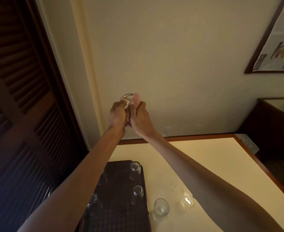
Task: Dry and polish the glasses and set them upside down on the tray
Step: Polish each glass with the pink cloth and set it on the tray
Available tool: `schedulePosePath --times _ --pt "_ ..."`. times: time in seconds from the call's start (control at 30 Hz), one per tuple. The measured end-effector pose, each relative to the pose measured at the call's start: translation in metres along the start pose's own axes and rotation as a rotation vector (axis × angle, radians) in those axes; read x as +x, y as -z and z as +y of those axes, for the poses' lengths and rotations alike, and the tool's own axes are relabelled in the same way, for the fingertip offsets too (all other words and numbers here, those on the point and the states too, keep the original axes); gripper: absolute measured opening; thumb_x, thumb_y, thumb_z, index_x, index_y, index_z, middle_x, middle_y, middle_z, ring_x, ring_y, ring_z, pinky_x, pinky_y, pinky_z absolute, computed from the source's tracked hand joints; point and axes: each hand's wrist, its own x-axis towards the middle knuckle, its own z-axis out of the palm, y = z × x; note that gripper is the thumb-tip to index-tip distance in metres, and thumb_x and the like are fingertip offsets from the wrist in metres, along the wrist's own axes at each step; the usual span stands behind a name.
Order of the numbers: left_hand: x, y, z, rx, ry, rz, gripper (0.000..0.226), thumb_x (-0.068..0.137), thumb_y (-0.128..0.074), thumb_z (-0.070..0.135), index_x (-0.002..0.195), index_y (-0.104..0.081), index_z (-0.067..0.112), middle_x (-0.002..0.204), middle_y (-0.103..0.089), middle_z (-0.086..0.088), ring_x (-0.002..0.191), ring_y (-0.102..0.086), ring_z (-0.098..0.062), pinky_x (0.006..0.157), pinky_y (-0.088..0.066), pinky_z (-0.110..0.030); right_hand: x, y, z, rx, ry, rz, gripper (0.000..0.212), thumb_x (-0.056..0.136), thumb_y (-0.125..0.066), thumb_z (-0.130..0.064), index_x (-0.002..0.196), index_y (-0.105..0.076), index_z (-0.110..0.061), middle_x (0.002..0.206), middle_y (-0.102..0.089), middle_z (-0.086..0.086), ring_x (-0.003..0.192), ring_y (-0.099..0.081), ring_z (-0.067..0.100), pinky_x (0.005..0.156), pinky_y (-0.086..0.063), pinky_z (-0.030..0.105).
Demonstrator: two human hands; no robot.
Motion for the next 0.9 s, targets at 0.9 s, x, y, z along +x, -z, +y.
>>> schedulePosePath --times 0.9 --pt "0.006 0.011 0.0 -0.027 0.109 -0.078 0.044 0.104 -0.049 0.049 0.092 -0.074 0.015 0.085 -0.072 -0.006 0.088 -0.068 -0.025 0.075 -0.055 -0.039 0.021 -0.014 -0.005 0.013 -0.152 0.102 0.055 0.102 -0.028 -0.055 0.104 -0.053 -0.007 0.081 -0.07 0.004 0.069 -0.07 0.017 0.064 -0.059 0.038"
